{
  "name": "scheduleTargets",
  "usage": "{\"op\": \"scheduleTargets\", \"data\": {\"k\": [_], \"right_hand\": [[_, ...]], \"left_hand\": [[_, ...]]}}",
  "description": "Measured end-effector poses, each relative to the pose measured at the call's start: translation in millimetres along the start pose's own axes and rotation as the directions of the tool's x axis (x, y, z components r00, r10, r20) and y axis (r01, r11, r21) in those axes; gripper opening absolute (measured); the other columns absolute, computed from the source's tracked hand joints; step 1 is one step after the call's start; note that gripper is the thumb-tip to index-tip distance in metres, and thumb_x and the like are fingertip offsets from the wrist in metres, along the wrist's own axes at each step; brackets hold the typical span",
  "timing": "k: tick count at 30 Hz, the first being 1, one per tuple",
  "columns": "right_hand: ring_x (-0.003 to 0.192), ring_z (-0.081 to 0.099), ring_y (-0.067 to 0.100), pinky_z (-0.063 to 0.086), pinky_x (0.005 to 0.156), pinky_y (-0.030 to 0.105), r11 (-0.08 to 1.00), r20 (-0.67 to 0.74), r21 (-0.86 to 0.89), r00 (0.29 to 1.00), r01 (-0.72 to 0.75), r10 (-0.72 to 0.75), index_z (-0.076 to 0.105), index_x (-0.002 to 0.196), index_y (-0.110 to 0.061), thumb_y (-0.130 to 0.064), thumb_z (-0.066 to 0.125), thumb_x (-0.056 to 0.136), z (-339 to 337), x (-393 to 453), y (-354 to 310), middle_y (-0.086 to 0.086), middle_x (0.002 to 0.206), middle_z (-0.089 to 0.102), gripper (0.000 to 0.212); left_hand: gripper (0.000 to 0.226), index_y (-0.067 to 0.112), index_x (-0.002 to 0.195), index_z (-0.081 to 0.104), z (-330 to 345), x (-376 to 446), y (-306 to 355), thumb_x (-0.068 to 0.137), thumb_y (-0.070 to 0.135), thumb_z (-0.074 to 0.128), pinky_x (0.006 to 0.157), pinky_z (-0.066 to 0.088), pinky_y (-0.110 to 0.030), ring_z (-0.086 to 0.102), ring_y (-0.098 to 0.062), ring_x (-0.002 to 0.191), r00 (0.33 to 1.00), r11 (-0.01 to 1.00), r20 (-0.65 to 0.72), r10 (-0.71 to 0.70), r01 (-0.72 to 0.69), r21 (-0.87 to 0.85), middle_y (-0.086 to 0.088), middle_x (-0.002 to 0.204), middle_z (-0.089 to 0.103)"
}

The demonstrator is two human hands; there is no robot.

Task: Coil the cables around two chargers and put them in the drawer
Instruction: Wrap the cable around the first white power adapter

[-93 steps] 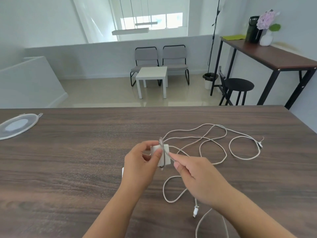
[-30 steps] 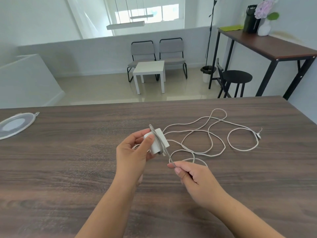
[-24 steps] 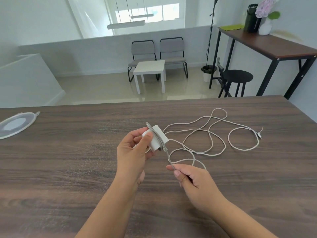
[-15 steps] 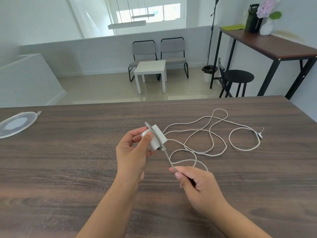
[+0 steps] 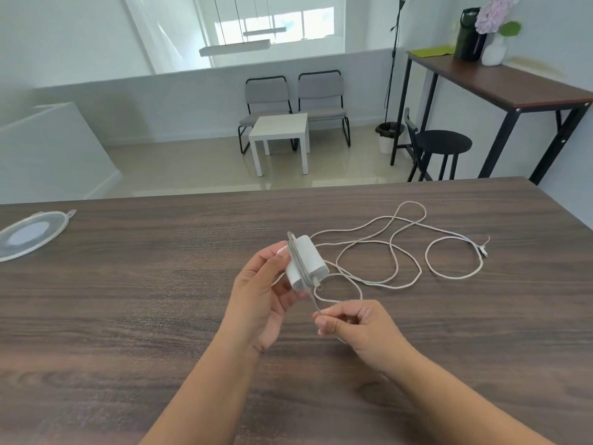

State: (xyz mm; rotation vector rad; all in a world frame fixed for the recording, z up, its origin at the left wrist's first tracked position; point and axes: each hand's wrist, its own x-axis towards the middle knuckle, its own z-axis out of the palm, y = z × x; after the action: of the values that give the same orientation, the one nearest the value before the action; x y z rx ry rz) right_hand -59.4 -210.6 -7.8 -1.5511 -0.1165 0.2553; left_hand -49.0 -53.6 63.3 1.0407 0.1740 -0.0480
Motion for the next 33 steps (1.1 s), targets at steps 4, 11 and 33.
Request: {"op": "scheduleTargets", "data": {"k": [4, 11, 33], "right_hand": [[0.042, 0.032, 0.004, 0.026, 0.043, 0.015, 0.989, -0.002, -0.148, 1.0, -0.01, 0.01, 0.074, 0.064, -0.022, -0.009, 0.077, 0.077, -15.5, 15.5, -16.8, -0.011, 0.044, 0.054, 0.019], [0.05, 0.05, -0.004, 0.031, 0.052, 0.008, 0.741, 0.029, -0.653, 0.983, 0.157, -0.183, 0.074, 0.069, -0.024, -0.021, 0.077, 0.073, -28.6, 41.5, -53.4, -0.021, 0.047, 0.055, 0.005], [0.094, 0.043, 0.01, 0.03, 0.077, 0.02, 0.329, 0.222, -0.84, 0.826, 0.432, -0.518, 0.057, 0.074, -0.029, -0.021, 0.07, 0.065, -50.6, 21.8, -58.0, -0.011, 0.094, 0.053, 0.017]], "left_hand": [[0.035, 0.008, 0.106, 0.066, -3.8, -3.3, -0.6, 0.075, 0.022, 0.063, 0.046, 0.056, -0.022, 0.066, -0.014, 0.059, 0.989, 0.994, 0.111, -0.103, 0.097, 0.059, -0.008, 0.081, 0.072], [0.016, 0.015, 0.096, 0.077, -12.3, -9.6, 1.4, 0.084, 0.006, 0.07, 0.065, 0.059, -0.033, 0.068, -0.015, 0.073, 0.976, 0.864, 0.214, -0.039, -0.075, 0.498, -0.005, 0.082, 0.072], [0.029, 0.033, 0.106, 0.072, -33.4, 8.9, -9.7, 0.078, 0.028, 0.074, 0.063, 0.044, -0.005, 0.061, -0.001, 0.067, 0.964, 0.3, 0.162, 0.21, -0.221, 0.928, 0.008, 0.087, 0.057]]}}
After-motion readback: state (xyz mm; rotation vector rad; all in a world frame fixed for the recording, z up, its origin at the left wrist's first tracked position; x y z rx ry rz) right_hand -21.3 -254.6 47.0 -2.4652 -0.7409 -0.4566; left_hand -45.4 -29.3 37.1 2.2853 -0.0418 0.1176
